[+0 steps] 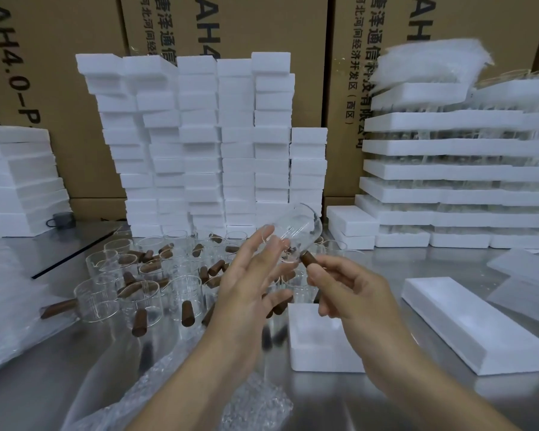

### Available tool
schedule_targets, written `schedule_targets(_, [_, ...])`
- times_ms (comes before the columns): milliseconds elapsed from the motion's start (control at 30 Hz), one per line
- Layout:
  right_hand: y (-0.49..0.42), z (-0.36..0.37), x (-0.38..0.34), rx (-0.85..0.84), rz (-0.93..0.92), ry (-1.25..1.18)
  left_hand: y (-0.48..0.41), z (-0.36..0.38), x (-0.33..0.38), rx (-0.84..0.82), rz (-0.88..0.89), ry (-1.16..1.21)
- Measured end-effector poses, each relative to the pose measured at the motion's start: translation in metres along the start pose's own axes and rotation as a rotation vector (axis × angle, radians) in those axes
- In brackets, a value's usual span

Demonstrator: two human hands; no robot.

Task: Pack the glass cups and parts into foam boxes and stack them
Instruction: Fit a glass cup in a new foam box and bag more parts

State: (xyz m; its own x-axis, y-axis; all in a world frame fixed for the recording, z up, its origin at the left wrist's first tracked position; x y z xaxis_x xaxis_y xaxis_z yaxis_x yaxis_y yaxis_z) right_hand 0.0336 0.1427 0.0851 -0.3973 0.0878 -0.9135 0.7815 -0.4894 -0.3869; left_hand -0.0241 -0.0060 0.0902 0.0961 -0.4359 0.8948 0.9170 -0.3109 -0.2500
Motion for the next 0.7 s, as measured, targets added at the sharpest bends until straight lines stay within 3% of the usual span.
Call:
schedule_targets(233, [0.005,0.003,-0.008,-0.013,-0.11,0.104,-0.006,-0.012,-0.001,0.06,0.008,-0.032])
schedule_targets(367, [0.008,-0.001,-0.025,-0.029,-0.413,0.442,-0.01,-0.019,-0.004,0.057,-0.025,-0.12])
schedule_targets(500, [0.012,0.006,-0.03,-0.1,-0.636,0.623,-0.01,-0.016,-0.009,0.023,-0.044,-0.185])
schedule_targets(600, [0.011,-0.001,-0.033,-0.024,-0.599,0.556,-0.008,-0.014,-0.01,0.005,-0.082,-0.175])
schedule_targets(700, [0.007,-0.008,-0.031,0.031,-0.309,0.197,-0.008,-0.011,-0.007,-0.041,-0.105,-0.06])
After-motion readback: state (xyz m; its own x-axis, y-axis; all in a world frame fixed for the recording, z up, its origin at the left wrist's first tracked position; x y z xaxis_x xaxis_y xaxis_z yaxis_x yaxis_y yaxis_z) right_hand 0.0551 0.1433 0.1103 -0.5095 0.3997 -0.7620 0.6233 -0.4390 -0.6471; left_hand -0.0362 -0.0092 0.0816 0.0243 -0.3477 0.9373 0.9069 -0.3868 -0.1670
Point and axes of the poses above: each hand's wrist, its own y-axis away from the middle knuckle, its own z-axis out of the palm, x = y × z, the point moved 7 cm from there along -y, towards the middle knuckle, and after that the axes turned 6 degrees about x, right-handed, at the moved point
